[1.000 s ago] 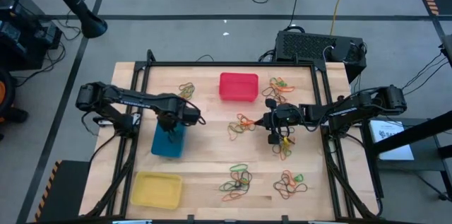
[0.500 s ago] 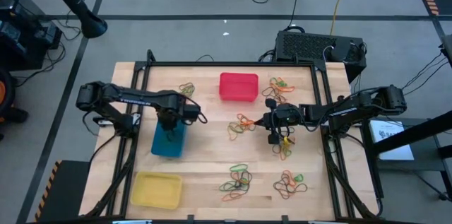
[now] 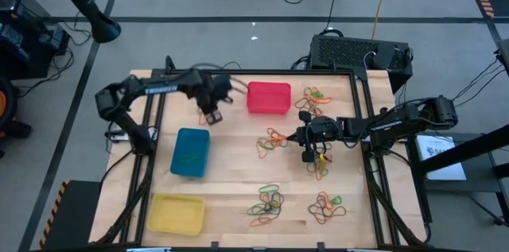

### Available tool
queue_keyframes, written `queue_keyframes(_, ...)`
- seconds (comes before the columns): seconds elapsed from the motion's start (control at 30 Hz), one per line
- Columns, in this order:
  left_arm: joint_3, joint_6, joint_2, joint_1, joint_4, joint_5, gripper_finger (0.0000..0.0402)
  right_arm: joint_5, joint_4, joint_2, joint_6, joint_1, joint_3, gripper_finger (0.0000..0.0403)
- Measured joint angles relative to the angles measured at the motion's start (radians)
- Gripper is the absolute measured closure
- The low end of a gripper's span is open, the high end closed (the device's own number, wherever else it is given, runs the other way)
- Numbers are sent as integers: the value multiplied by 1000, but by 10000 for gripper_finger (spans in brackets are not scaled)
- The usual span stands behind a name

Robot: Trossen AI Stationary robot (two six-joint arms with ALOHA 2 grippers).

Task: Sort rubber bands into baskets

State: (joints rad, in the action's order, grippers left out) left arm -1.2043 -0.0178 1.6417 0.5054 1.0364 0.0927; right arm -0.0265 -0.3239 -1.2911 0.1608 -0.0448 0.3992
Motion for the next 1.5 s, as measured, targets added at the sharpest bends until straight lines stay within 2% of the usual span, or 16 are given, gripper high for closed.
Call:
queue_keyframes(0.13,0,-25,64,126,-52,-68,332,0,6,0,0,0,0,403)
queue_keyframes(0.2,0,-26,88,156,-79,-116,332,0,9,0,1,0,0,403)
queue_keyframes(0.3,0,-29,129,170,-103,-107,332,0,12,0,8,0,0,403)
queue_keyframes(0.47,0,-54,201,174,-134,-84,332,0,14,0,14,0,0,403)
queue_keyframes(0.63,0,-74,231,174,-140,-11,332,0,14,0,16,-2,0,403)
queue_keyframes(1.1,0,-82,232,174,-141,-6,332,0,15,0,15,-2,0,403)
queue_keyframes(1.33,-6,-52,280,173,-141,-16,332,1,15,0,-6,-2,0,403)
queue_keyframes(1.4,-6,-41,280,165,-142,-12,340,1,15,0,-8,-2,0,403)
queue_keyframes(1.5,-10,-22,260,153,-142,-5,374,1,15,0,-8,-2,0,403)
